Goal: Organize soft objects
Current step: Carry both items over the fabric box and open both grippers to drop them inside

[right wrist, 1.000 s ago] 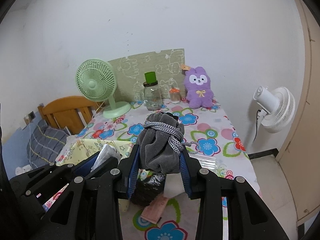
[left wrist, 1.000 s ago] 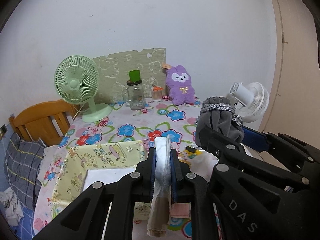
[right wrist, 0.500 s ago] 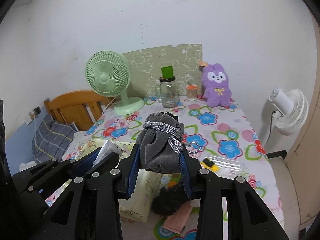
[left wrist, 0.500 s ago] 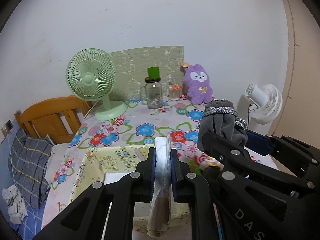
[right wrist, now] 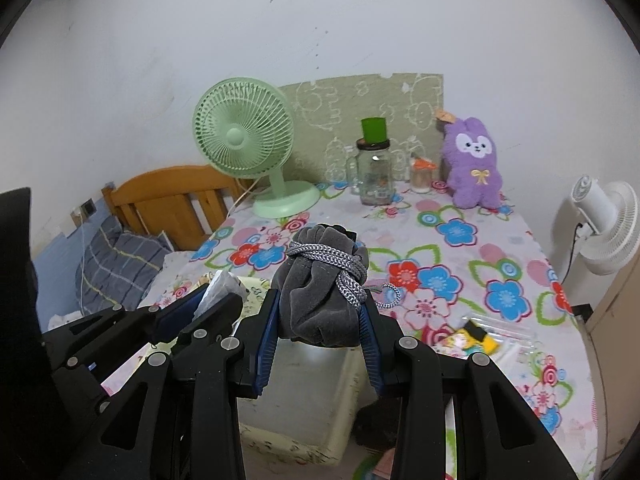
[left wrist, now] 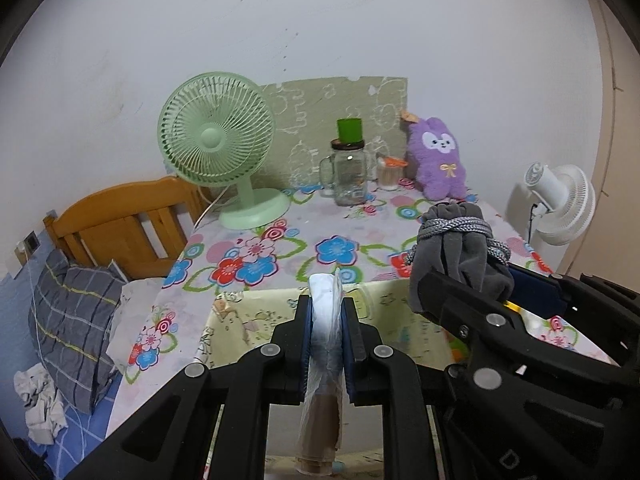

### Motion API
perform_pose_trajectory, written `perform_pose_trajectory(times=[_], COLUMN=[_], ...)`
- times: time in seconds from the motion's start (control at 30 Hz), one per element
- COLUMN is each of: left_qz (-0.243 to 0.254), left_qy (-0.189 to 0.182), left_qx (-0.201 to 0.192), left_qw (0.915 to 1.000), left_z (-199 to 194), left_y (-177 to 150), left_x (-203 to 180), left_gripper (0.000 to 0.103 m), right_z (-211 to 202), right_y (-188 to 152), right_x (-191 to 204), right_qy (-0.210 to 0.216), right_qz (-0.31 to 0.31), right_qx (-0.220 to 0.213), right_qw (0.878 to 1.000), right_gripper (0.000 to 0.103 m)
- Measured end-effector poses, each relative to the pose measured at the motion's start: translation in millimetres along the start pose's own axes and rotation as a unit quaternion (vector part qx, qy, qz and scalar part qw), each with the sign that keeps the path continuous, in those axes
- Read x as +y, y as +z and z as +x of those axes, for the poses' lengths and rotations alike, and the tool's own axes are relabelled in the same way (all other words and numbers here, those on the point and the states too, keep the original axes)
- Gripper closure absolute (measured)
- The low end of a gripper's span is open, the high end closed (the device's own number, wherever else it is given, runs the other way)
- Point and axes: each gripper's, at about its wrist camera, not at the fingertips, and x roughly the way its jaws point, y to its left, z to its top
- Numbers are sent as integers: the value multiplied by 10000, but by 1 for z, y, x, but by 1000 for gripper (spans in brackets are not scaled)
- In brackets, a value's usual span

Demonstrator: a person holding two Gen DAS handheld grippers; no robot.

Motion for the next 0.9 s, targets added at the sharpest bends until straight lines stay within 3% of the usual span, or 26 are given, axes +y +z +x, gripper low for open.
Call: perform_pose_trajectory(times=[0.5,0.67,0.73,0.9], left_qz=[-188,-163,-183,-308], left_qy=[262,306,328,281], left_qx=[460,580,620,717], left_qw=[9984,9977,9974,9966], left_z=[44,52,54,57], left_y=[-17,-22,-23,-24], left_x=[31,33,33,36], left_gripper=[90,68,65,51], right_z=[54,67,70,70], right_y=[-10,-13,-13,-13], right_x=[19,19,20,20], right_qy=[156,219,200,22], right_qz=[-73,-100,-165,-300], right_qx=[531,701,760,724], right_qw=[9984,9972,9968,9969], right_gripper=[62,60,57,37])
